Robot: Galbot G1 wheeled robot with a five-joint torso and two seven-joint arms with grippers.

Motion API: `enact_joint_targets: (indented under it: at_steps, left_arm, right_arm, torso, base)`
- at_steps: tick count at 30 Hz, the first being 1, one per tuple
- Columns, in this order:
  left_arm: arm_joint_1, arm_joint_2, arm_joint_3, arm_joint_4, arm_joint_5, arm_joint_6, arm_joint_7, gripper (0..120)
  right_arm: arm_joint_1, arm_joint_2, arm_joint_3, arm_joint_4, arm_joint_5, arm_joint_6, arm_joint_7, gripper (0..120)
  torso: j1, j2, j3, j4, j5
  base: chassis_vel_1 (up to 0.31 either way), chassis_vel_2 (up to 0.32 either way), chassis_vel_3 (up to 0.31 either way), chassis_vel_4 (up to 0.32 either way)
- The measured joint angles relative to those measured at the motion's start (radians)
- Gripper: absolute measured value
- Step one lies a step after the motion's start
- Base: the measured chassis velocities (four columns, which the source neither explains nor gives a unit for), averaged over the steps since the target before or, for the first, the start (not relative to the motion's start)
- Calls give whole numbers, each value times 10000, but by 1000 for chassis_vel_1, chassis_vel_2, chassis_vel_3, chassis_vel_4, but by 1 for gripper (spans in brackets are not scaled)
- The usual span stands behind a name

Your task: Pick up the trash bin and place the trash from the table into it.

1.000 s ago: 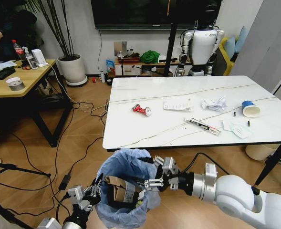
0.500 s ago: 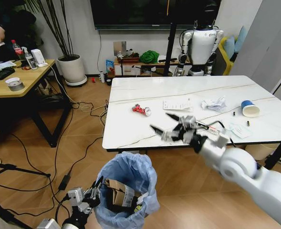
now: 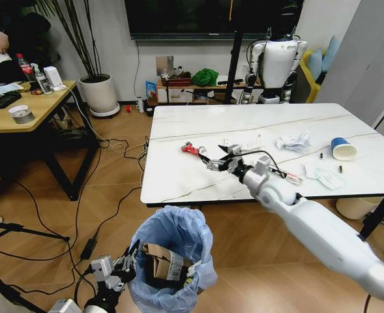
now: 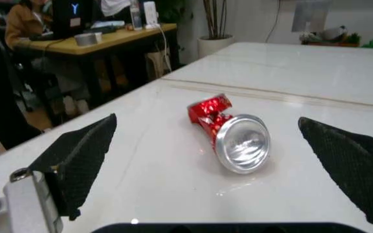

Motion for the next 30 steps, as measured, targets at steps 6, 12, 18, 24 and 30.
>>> enact_joint_targets:
  at_steps: [6, 12, 18, 24, 30]
  left_arm:
    - [-10, -1, -93, -14, -112, 0, 0, 0]
    - [-68, 104, -165, -16, -254, 17, -12, 0]
    - [-138, 262, -206, -8, -424, 35, -31, 0]
    - [-161, 325, -226, 9, -502, 42, -42, 0]
    - [-176, 321, -240, 9, -533, 44, -50, 0]
  right_arm:
    - [971, 1237, -284, -2082, -244, 252, -582, 100]
    - [1698, 2195, -437, -3544, -403, 448, -1107, 100]
    - [1916, 2433, -437, -4618, -703, 692, -1500, 100]
    - [2033, 2614, -380, -5325, -889, 861, -1808, 100]
    - [2051, 2683, -376, -5615, -978, 935, -2075, 100]
  torso:
    - [0, 0, -1, 0, 0]
    - [-1, 1, -1, 4, 0]
    - [-1, 1, -1, -3, 0]
    - [-1, 2, 0, -1, 2]
    - [-1, 2, -1, 0, 1]
  base:
    - [0, 0, 0, 0]
    - [0, 0, 0, 0]
    - [0, 0, 0, 0]
    - [0, 0, 0, 0]
    - [0, 0, 0, 0]
